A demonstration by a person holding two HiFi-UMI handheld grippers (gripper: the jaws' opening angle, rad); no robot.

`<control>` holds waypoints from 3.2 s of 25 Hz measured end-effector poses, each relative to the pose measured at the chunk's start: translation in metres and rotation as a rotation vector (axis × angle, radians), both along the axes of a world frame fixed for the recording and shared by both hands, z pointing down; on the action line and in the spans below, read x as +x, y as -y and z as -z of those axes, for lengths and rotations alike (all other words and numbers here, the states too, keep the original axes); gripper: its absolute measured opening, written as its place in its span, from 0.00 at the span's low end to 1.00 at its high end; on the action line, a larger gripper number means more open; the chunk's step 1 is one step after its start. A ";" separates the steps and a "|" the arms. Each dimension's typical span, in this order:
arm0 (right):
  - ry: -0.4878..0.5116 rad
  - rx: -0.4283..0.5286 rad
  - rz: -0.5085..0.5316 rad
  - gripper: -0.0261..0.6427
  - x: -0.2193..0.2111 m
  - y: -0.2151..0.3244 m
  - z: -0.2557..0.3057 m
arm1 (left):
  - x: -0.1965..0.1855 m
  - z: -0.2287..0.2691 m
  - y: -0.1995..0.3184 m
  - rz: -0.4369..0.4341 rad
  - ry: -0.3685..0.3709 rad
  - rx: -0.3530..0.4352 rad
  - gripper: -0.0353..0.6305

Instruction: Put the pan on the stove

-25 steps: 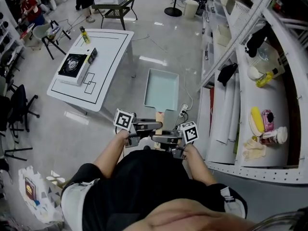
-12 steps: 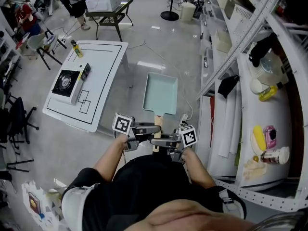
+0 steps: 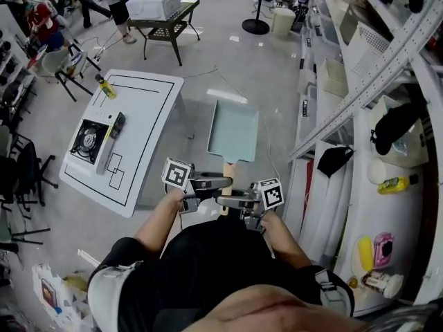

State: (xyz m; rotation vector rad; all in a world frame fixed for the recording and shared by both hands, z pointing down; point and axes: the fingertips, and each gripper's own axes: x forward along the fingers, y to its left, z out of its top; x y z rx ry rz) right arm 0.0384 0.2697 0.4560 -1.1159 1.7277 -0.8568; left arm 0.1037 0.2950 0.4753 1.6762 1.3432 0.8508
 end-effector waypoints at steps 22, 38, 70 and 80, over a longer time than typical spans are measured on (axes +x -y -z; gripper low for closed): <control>-0.089 0.042 0.111 0.29 0.182 0.047 0.000 | 0.184 0.017 0.053 0.195 -0.050 -0.060 0.36; -0.172 0.015 0.378 0.30 0.193 0.177 0.000 | 0.198 0.023 0.202 0.458 -0.132 -0.095 0.36; -0.238 -0.003 1.190 0.30 0.078 0.499 -0.030 | 0.060 -0.005 0.576 1.210 -0.167 -0.108 0.36; -0.188 -0.071 1.372 0.31 0.056 0.532 -0.086 | 0.030 -0.069 0.618 1.379 -0.116 -0.175 0.36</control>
